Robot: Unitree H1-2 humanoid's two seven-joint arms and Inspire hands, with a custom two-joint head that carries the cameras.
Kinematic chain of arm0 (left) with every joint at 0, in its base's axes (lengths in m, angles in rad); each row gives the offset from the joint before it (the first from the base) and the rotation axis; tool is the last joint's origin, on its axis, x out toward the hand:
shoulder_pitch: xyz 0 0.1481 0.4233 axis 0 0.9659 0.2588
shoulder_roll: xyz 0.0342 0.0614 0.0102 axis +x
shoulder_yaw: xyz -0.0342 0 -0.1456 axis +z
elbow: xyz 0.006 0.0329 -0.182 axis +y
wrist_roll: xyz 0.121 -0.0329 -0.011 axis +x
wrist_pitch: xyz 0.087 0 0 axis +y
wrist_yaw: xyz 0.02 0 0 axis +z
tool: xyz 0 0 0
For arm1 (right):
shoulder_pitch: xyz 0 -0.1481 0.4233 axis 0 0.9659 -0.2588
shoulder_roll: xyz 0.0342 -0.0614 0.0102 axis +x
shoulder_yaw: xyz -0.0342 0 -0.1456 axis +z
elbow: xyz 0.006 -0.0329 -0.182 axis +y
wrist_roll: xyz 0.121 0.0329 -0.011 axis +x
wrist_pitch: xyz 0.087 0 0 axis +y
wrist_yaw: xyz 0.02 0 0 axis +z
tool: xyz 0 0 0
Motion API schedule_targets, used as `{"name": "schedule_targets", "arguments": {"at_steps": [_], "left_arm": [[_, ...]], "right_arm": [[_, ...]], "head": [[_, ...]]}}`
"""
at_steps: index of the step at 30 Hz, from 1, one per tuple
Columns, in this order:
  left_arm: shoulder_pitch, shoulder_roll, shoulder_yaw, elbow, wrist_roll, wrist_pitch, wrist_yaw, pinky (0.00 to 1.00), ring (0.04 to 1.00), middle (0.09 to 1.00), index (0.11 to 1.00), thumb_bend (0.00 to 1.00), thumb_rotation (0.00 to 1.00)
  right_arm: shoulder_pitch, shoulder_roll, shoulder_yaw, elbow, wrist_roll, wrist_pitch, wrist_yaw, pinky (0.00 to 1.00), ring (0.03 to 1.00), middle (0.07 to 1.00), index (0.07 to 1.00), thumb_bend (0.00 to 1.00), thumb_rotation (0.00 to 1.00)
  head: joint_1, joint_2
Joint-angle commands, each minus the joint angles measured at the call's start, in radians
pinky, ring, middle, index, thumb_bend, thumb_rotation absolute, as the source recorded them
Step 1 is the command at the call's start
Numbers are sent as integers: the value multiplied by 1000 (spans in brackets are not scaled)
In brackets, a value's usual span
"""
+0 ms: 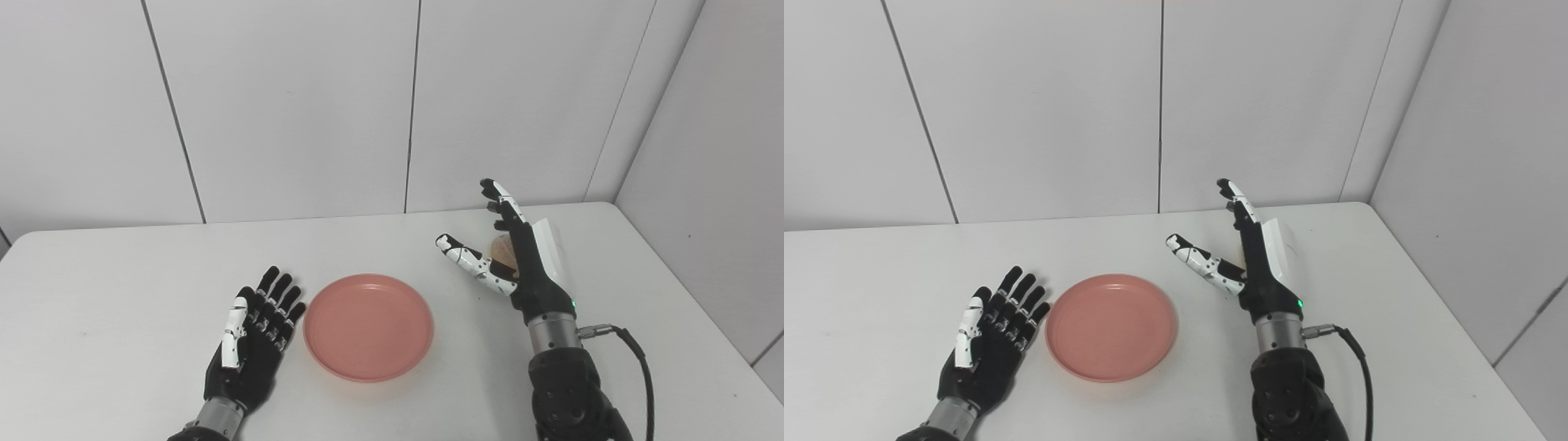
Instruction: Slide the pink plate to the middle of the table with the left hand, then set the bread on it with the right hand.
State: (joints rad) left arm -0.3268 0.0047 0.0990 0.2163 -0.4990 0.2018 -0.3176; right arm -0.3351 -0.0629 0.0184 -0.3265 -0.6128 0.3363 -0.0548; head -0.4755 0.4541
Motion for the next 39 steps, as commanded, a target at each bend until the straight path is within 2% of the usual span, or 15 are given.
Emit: {"name": "schedule_targets", "arguments": {"at_steps": [1, 6, 9, 16, 22, 28, 35, 39], "left_arm": [[35, 16, 5, 47, 21, 27, 20, 1000, 999, 998, 987, 308, 1000], [38, 15, 9, 40, 20, 35, 27, 1000, 994, 996, 986, 309, 1000], [38, 17, 9, 38, 19, 38, 25, 1000, 995, 997, 989, 307, 1000], [41, 16, 11, 25, 14, 52, 32, 1000, 990, 991, 981, 305, 1000], [42, 16, 9, 22, 12, 49, 26, 1000, 994, 995, 986, 303, 1000], [43, 13, 9, 23, 16, 46, 31, 1000, 992, 993, 983, 306, 1000], [46, 14, 11, 15, 14, 53, 34, 1000, 992, 994, 983, 308, 1000], [49, 15, 11, 11, 15, 56, 34, 1000, 994, 995, 983, 307, 1000]], "right_arm": [[-53, -21, -17, -16, -23, 11, -20, 741, 831, 868, 880, 668, 602], [-96, -61, -32, 4, -92, 104, 4, 729, 833, 872, 885, 754, 548], [-114, -83, -40, 18, -110, 126, 8, 729, 839, 883, 893, 784, 525], [-141, -135, -57, 55, -151, 133, 25, 694, 829, 885, 905, 833, 552], [-171, -119, -111, 86, -272, 133, 110, 725, 854, 905, 923, 876, 611], [-205, -118, -144, 174, -365, 133, 160, 712, 850, 912, 939, 904, 643], [-236, -120, -175, 282, -363, 133, 172, 732, 867, 923, 946, 902, 579], [-248, -126, -172, 338, -354, 133, 169, 739, 870, 926, 942, 930, 600]], "head": [[-1, 3], [-6, 6], [-13, 9], [-12, 16], [-12, 19], [-7, 21], [-7, 26], [-8, 29]]}}
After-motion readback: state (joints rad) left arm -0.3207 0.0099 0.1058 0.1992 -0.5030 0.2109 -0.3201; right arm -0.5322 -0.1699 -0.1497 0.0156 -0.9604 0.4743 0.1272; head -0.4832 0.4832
